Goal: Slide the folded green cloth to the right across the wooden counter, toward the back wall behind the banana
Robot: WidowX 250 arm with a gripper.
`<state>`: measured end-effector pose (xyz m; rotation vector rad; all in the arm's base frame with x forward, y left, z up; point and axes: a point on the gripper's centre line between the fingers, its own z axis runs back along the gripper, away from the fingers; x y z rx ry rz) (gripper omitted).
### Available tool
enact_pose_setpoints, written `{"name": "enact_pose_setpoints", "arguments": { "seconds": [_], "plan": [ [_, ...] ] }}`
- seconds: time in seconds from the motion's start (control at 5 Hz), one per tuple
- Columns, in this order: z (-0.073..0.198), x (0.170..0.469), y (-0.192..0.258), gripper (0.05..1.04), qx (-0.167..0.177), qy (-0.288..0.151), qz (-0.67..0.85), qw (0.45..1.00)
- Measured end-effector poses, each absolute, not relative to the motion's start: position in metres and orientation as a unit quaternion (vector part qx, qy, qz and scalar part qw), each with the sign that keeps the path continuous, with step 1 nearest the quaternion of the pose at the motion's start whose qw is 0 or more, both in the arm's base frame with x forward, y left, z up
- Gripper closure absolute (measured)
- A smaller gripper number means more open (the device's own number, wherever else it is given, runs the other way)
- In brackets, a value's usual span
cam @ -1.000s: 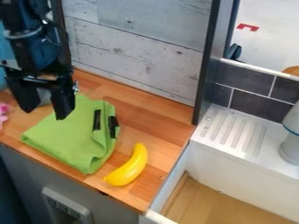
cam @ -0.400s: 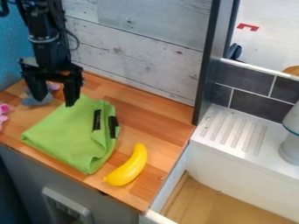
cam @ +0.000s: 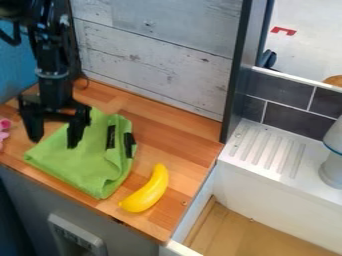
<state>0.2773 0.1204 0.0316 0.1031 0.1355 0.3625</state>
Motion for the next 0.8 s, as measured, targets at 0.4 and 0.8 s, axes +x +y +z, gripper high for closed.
{"name": "enact_pose_setpoints", "arguments": {
  "seconds": [0.4, 0.8],
  "plan": [
    [0.008, 0.275, 0.125, 0.083, 0.068, 0.087, 0.182, 0.977],
    [0.006, 0.287, 0.114, 0.082, 0.068, 0.057, 0.181, 0.98]
  ]
}}
